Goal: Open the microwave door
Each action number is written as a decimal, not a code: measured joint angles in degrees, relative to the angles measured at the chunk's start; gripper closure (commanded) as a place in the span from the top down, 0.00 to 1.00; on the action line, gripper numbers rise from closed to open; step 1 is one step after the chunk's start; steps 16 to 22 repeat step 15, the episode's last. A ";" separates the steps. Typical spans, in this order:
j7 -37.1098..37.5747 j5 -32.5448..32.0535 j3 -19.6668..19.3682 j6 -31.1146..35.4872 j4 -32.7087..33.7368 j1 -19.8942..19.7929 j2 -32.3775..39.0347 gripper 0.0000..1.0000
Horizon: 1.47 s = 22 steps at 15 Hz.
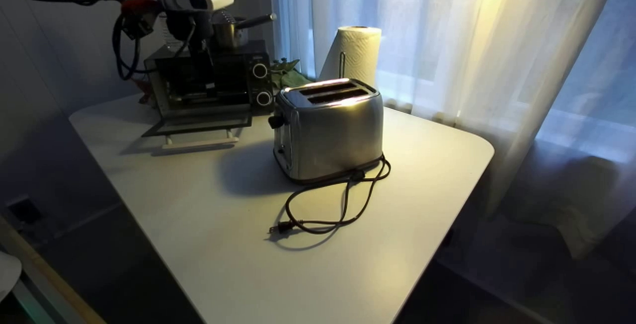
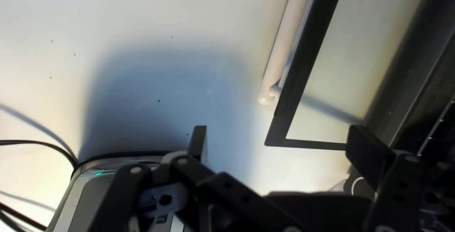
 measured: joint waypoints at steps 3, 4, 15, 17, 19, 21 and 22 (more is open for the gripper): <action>1.94 -2.55 1.77 0.23 -3.41 -0.28 -8.63 1.00; 2.01 -2.77 2.27 0.18 -4.23 -0.39 -11.40 1.00; -0.22 -2.82 3.27 -3.01 -7.98 -1.60 -29.36 1.00; -0.22 -2.82 3.27 -3.01 -7.98 -1.60 -29.36 1.00; -0.22 -2.82 3.27 -3.01 -7.98 -1.60 -29.36 1.00; -0.22 -2.82 3.27 -3.01 -7.98 -1.60 -29.36 1.00; -0.22 -2.82 3.27 -3.01 -7.98 -1.60 -29.36 1.00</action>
